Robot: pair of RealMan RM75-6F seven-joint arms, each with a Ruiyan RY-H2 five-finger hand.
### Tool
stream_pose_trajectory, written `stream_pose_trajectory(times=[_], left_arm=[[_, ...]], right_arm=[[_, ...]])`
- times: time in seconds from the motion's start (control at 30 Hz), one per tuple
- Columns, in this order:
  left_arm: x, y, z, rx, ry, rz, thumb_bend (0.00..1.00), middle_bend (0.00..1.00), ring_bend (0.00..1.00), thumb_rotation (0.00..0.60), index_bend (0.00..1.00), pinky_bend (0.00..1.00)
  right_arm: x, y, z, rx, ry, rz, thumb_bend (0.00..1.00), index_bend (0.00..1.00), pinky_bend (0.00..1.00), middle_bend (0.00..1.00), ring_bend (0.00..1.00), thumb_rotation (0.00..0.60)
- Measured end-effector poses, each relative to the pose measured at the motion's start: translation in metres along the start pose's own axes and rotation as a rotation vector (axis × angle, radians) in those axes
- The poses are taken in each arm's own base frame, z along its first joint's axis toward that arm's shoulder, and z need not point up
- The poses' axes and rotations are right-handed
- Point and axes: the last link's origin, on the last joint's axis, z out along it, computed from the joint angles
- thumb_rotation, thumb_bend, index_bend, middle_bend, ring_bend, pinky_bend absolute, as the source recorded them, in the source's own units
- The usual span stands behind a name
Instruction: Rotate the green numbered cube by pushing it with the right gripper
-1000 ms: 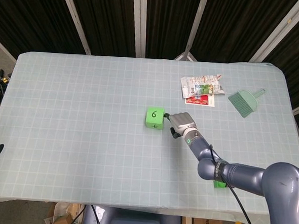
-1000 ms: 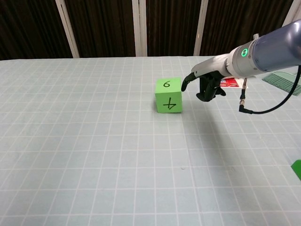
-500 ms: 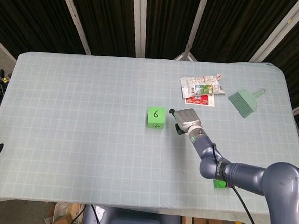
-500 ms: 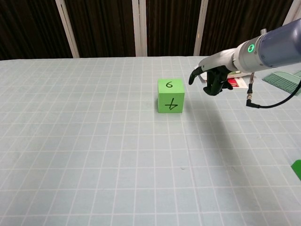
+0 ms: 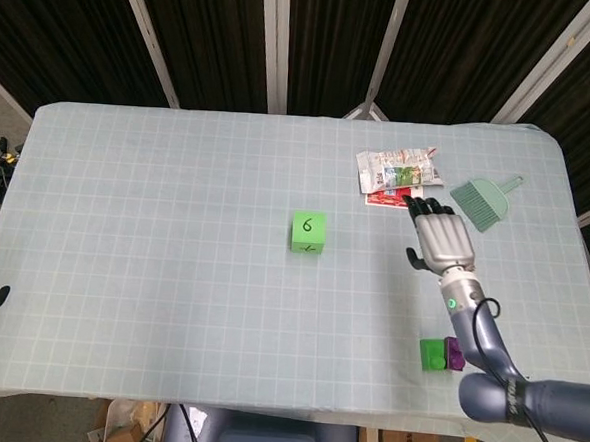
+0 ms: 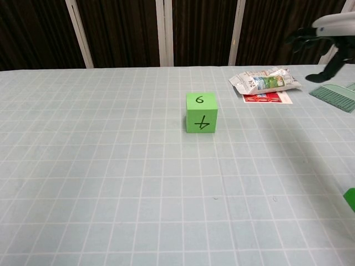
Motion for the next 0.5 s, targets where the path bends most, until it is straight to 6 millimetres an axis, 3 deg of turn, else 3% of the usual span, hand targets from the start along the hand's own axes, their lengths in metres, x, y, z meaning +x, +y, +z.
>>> stream_pose_trajectory(times=[0.27,0.4,0.5], left_arm=[[0.0,0.001,-0.002,0.001,0.001,0.005,0.34,0.0,0.0,0.6,0.11,0.08],[0.0,0.001,-0.002,-0.001,0.001,0.002,0.33,0.0,0.0,0.6,0.11,0.08],[0.0,0.001,-0.003,-0.003,0.002,0.002,0.34,0.0,0.0,0.6,0.11,0.08]], right_arm=[[-0.01,0.064,-0.077,0.014,0.222,0.091,0.37,0.05,0.13,0.1,0.07,0.6],[-0.028,0.097,-0.124,-0.032,0.326,0.074,0.31,0.05,0.1,0.09,0.05,0.6],[-0.046,0.109,-0.15,-0.044,0.372,0.042,0.31,0.05,0.09,0.08,0.04,0.6]])
